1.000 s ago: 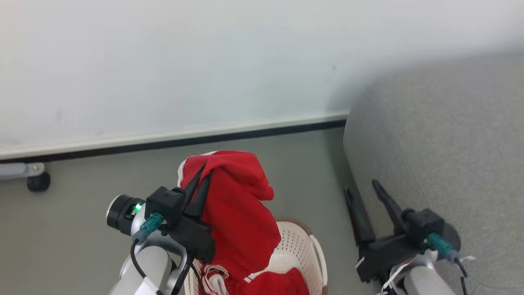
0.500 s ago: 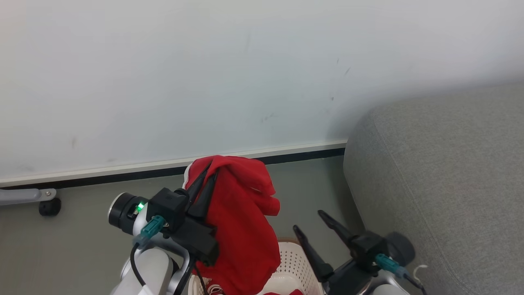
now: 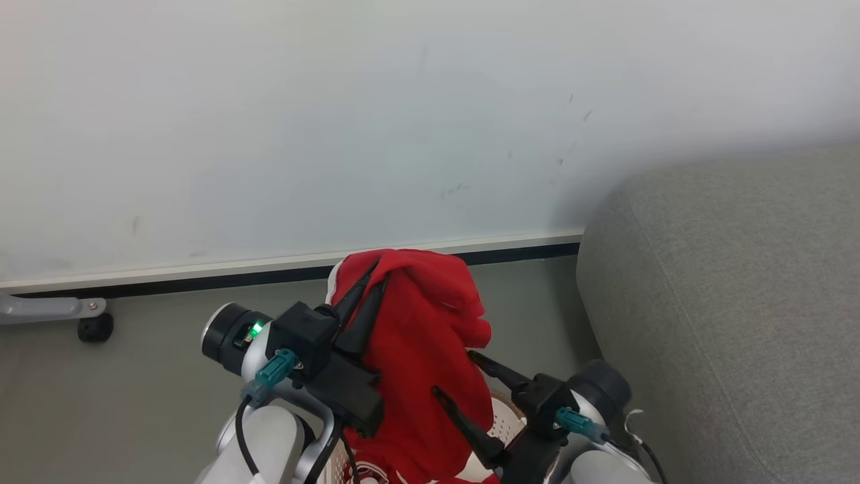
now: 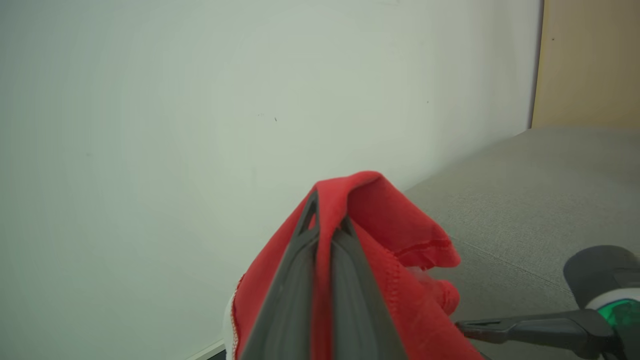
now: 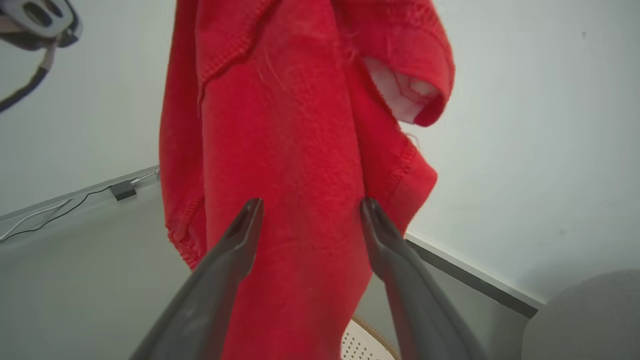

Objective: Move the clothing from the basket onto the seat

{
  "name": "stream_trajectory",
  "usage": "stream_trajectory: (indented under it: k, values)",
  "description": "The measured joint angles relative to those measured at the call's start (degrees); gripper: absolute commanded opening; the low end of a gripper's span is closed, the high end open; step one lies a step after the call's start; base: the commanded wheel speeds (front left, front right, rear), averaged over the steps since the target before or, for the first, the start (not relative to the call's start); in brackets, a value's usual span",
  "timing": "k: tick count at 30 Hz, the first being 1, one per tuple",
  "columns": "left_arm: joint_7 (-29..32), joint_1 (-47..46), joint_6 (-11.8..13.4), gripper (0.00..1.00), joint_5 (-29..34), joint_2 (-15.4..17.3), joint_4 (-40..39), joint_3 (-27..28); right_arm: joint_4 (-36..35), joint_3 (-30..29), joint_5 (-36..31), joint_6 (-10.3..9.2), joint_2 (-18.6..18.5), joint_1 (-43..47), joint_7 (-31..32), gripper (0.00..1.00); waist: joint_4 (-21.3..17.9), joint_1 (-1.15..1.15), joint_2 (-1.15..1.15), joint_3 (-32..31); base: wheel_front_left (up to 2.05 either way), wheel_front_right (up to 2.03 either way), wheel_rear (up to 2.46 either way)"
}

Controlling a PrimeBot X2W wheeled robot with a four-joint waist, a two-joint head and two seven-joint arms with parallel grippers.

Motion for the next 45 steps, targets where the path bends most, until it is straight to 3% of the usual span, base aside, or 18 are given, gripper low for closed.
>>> stream_trajectory:
  k: [18, 19, 20, 21, 23, 32, 33, 34, 35, 37, 38, 45]
  values:
    - [3.6, 0.5, 0.0, 0.0, -0.3, -0.4, -5.0, -1.8, 8.9, 10.1, 6.2, 0.05, -0.1, -10.0, -0.1, 1.0, 1.8, 0.0, 0.0, 1.1, 0.0, 0.0, 0.0]
    - [3.7, 0.5, 0.0, 0.0, -0.3, -0.5, -5.1, -1.9, 9.1, 10.5, 6.5, 0.05, -0.1, -10.5, -0.1, 0.79, 1.9, 0.0, 0.0, 1.2, 0.0, 0.0, 0.0]
    - [3.7, 0.5, 0.0, 0.0, -0.3, -0.5, -5.1, -1.9, 9.1, 10.5, 6.5, 0.05, -0.1, -10.5, -0.1, 0.49, 1.9, 0.0, 0.0, 1.2, 0.0, 0.0, 0.0]
    - [3.8, 0.5, 0.0, 0.0, -0.4, -0.5, -5.2, -1.9, 9.4, 11.0, 6.9, 0.05, -0.1, -11.1, -0.1, 0.41, 2.0, 0.0, 0.0, 1.3, 0.0, 0.0, 0.0]
    - [4.2, 0.5, 0.0, 0.0, -0.7, -0.5, -5.3, -1.9, 9.9, 11.8, 7.6, 0.05, 0.0, -11.6, -0.2, 0.0, 2.0, 0.0, 0.0, 1.5, 0.0, 0.0, 0.0]
    - [4.7, 1.3, 0.6, 0.0, -1.5, -0.2, -5.5, -0.4, 9.9, 14.5, 11.8, 0.05, 0.1, -12.5, -0.2, 0.0, 1.5, 0.0, 0.0, 1.9, 0.0, 0.0, 0.0]
    - [4.7, 1.7, 0.9, 0.03, -1.5, -0.1, -5.6, -0.2, 9.8, 14.6, 12.5, 0.05, 0.1, -12.6, -0.2, 0.0, 1.3, 0.0, 0.0, 2.0, 0.0, 0.0, 0.0]
    - [4.7, 2.1, 1.0, 0.29, -1.6, -0.1, -5.5, -0.1, 9.8, 14.6, 13.0, 0.05, 0.0, -12.7, -0.2, 0.0, 1.1, 0.0, 0.0, 2.0, 0.0, 0.0, 0.0]
    - [4.7, 2.2, 1.0, 0.4, -1.6, -0.1, -5.5, 0.1, 9.8, 14.5, 13.3, 0.05, 0.0, -12.9, -0.2, 0.0, 0.9, 0.0, 0.0, 2.1, 0.0, 0.0, 0.0]
    - [4.7, 2.5, 1.0, 0.87, -1.8, 0.0, -5.6, 0.5, 9.7, 14.2, 14.2, 0.05, 0.0, -13.5, -0.2, 0.0, 0.4, 0.0, 0.0, 2.1, 0.0, 0.0, 0.0]
    - [4.7, 2.8, 1.0, 1.0, -2.0, 0.1, -5.6, 0.7, 9.6, 13.9, 14.6, 0.05, 0.0, -13.6, -0.2, 0.0, 0.1, 0.0, 0.0, 2.2, 0.0, 0.0, 0.0]
    - [4.7, 4.7, 1.5, 1.0, -3.4, 0.7, -5.5, 1.4, 9.7, 11.2, 17.3, 0.05, -0.9, -14.7, -0.2, 0.0, -2.2, 0.0, 0.0, 2.3, 0.0, 0.0, 0.0]
